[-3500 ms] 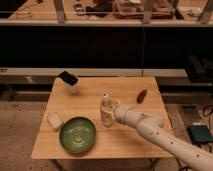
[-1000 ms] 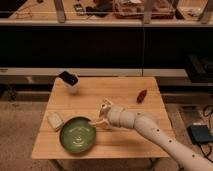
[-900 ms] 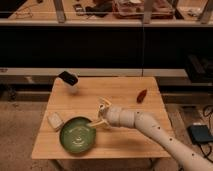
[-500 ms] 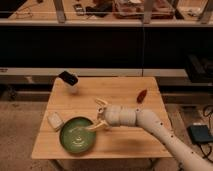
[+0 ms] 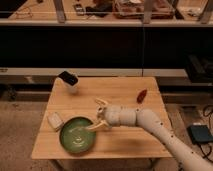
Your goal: Stand the bottle upright
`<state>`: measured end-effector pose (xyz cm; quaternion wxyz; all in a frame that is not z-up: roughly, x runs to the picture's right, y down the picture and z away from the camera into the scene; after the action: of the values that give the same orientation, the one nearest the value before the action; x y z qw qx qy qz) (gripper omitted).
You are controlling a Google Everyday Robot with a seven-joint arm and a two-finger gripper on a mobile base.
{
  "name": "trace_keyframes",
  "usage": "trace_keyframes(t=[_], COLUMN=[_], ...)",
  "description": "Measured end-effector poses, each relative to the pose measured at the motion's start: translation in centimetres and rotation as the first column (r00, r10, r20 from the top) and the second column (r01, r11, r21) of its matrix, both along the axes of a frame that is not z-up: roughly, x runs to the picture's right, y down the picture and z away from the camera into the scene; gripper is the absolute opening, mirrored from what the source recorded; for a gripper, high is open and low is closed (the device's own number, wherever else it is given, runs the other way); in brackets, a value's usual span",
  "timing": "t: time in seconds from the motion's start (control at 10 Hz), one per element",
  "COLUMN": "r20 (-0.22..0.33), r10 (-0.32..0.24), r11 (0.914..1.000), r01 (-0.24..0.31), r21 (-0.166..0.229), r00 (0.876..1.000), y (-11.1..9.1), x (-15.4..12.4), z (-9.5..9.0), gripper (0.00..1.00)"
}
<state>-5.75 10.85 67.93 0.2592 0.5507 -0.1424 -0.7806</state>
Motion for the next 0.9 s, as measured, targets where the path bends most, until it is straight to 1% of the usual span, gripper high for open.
trace_keyframes(t=[0.1, 0.3, 0.5, 0.9], r20=[-0.005, -0.024, -0.027, -0.054], r10=[0.017, 0.049, 0.051, 0.08], r11=[0.9993, 0.9926, 0.9919, 0.9899], r01=[-0.017, -0.051, -0.054, -0.086], r21=[-0.035, -0.11, -0.115, -0.112], r00=[1.0, 0.999, 0.998, 0.995], y=[0.1, 0.6, 0.6, -1.5], x=[0.6, 2.1, 2.2, 2.2], z=[1.2, 3.9, 3.9, 1.4], gripper=[0.8, 0.8, 0.8, 0.8])
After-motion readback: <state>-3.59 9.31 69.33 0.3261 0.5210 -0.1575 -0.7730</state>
